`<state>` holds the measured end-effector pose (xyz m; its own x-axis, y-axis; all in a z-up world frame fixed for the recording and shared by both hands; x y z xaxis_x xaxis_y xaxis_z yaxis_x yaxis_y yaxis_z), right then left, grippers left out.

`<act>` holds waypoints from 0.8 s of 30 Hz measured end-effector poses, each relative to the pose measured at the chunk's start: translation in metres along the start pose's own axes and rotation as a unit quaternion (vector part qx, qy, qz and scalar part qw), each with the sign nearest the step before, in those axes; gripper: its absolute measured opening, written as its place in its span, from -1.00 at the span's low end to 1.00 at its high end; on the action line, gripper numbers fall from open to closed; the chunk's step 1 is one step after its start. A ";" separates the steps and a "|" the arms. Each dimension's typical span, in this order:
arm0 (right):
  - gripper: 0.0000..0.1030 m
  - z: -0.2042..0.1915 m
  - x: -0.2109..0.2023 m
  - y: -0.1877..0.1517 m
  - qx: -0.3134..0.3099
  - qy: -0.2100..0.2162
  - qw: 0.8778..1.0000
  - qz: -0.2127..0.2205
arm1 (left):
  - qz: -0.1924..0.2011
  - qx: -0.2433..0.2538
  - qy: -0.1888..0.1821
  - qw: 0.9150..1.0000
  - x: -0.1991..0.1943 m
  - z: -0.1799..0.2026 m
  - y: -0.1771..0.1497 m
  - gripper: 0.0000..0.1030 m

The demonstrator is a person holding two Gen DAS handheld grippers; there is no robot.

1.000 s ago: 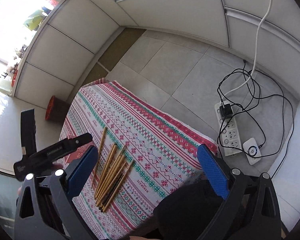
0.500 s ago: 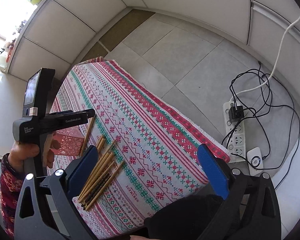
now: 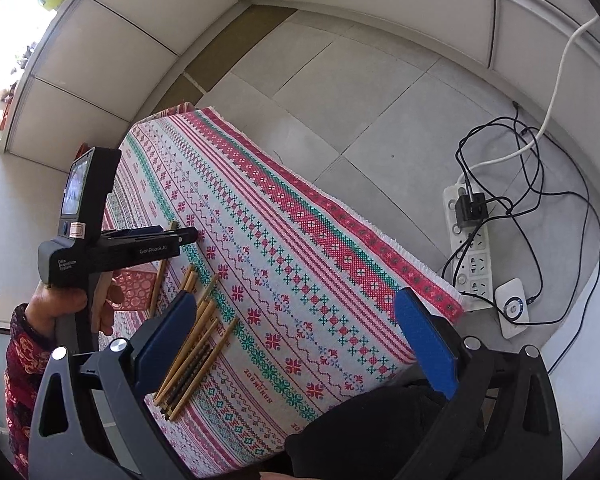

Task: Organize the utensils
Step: 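Lower the left gripper onto the chopstick bundle and grasp one chopstick, then lift the chopstick with the left gripper while the right gripper grasps another chopstick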

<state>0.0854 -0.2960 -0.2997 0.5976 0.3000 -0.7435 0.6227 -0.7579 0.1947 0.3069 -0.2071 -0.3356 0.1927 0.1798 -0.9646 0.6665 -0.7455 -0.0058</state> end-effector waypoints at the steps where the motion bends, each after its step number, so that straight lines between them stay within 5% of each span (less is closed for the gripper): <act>1: 0.87 0.000 0.001 0.000 0.000 -0.002 1.000 -0.001 | -0.004 0.000 -0.011 1.000 0.000 0.001 0.000 -0.18; 6: 0.87 0.002 0.001 -0.001 0.006 -0.004 1.000 -0.003 | 0.002 -0.008 -0.020 1.000 -0.004 0.008 -0.004 -0.55; 10: 0.87 -0.005 -0.002 -0.006 -0.002 -0.003 1.000 -0.001 | 0.043 -0.029 0.004 0.999 -0.006 0.013 -0.027 -0.84; 14: 0.87 -0.018 -0.004 -0.014 -0.015 -0.007 1.000 -0.004 | 0.093 -0.054 0.011 0.994 -0.036 0.008 -0.057 -0.87; 19: 0.87 -0.037 0.003 -0.027 -0.019 -0.027 0.999 -0.015 | 0.180 -0.083 0.015 0.980 -0.101 -0.001 -0.117 -0.88; 24: 0.81 -0.055 0.025 -0.040 0.006 -0.049 0.997 -0.052 | 0.259 -0.141 0.004 0.955 -0.152 -0.024 -0.195 -0.87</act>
<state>0.1033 -0.2257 -0.2911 0.4774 0.3209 -0.8180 0.6725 -0.7326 0.1051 0.1648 -0.0734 -0.1813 0.5550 -0.1608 -0.8162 0.6469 -0.5334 0.5449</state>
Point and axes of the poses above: each gripper's, at about its wrist camera, not at the fingertips, and x roughly the way its jaws point, z to its right, y to its top, the point moved 4 cm from there along x, roughly the way its jaws point, and after that the axes turned 13 degrees about y, right-handed, at the moved point
